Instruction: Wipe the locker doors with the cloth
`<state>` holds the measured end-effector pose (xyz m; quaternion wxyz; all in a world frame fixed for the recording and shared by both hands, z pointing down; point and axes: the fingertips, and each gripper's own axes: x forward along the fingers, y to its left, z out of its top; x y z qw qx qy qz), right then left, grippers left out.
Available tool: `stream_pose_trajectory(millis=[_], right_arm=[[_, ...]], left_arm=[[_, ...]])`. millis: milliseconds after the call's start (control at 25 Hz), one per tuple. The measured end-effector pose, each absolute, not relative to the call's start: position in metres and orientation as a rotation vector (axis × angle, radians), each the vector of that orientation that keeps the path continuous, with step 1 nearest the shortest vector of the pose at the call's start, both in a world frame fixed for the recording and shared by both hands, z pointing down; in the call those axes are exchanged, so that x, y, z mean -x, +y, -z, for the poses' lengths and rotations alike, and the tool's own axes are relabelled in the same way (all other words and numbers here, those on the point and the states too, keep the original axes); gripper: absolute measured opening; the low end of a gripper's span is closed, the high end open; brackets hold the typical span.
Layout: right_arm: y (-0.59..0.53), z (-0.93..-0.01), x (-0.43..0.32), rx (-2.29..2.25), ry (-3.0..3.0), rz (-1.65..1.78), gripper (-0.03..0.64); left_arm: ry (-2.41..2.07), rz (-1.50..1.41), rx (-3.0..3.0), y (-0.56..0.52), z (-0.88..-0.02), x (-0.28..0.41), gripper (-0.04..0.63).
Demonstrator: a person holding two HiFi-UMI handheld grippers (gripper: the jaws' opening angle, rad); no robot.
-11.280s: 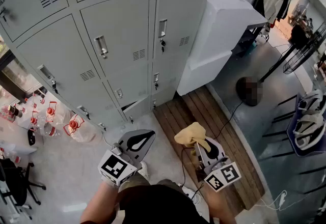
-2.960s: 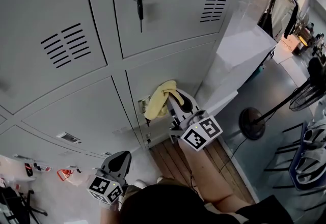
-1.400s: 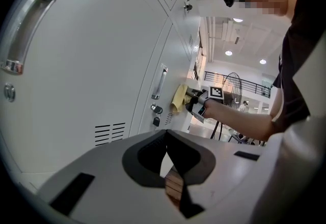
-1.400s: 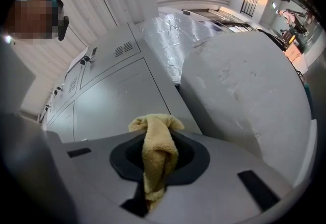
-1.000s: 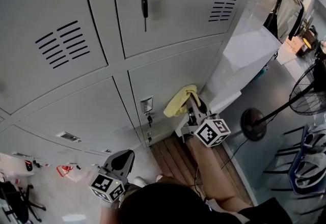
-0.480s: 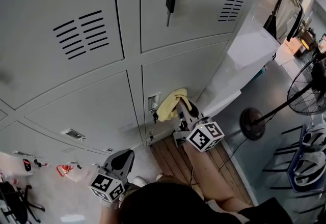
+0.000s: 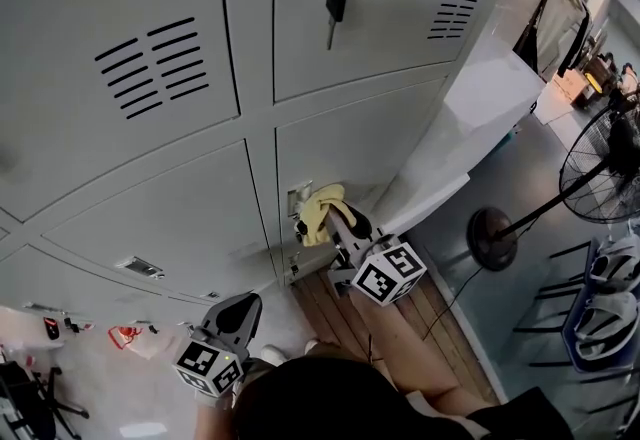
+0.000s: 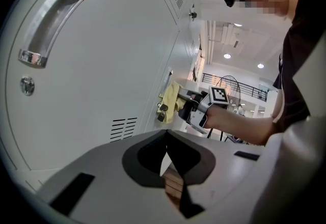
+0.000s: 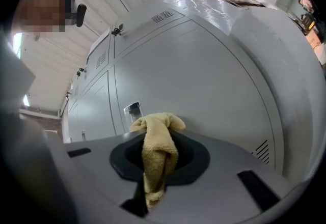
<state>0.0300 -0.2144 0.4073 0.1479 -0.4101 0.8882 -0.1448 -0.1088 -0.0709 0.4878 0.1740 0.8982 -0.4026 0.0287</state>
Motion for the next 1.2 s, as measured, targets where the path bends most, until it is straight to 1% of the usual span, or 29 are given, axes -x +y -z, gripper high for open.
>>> stream_pose_trajectory(millis=[600, 1200], right_arm=[[-0.223, -0.423, -0.047, 1.188, 2.602, 0.401, 0.055], [-0.258, -0.430, -0.125, 1.319, 2.512, 0.423, 0.055]], left_arm=[[-1.153, -0.101, -2.528, -0.079, -0.492, 0.094, 0.006], [-1.161, -0.128, -2.517, -0.088, -0.497, 0.071, 0.006]])
